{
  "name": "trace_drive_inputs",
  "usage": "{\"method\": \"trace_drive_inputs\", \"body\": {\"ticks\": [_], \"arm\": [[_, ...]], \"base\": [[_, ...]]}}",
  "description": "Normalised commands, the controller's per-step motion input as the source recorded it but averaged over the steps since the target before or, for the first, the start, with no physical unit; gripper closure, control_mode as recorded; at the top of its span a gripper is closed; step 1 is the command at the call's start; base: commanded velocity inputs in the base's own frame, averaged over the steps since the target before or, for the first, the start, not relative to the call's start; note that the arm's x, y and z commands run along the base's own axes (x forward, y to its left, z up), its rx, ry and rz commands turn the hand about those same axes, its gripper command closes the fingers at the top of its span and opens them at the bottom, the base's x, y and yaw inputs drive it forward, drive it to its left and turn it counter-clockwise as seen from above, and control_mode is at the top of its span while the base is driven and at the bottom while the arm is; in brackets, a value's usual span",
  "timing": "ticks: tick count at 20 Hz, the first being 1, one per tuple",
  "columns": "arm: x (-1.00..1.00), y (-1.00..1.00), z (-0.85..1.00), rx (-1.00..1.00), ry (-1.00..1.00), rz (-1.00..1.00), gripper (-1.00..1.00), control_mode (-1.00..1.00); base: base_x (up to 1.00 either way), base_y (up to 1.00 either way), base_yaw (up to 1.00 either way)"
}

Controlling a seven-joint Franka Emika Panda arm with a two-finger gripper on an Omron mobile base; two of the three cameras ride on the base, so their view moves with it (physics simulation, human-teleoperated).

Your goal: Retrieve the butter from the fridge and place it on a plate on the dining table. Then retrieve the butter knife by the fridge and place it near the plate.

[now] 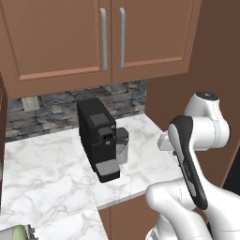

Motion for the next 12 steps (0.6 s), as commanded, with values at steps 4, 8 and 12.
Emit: {"method": "trace_drive_inputs", "body": {"ticks": [4, 8, 12], "arm": [[0.0, 0.0, 0.0, 0.0, 0.0, 0.0, 1.0, 1.0], [0.0, 0.0, 0.0, 0.0, 0.0, 0.0, 1.0, 1.0], [0.0, 0.0, 0.0, 0.0, 0.0, 0.0, 1.0, 1.0]], "base": [[0.0, 0.0, 0.01], [-0.03, 0.0, 0.11], [-0.01, 0.0, 0.21]]}}
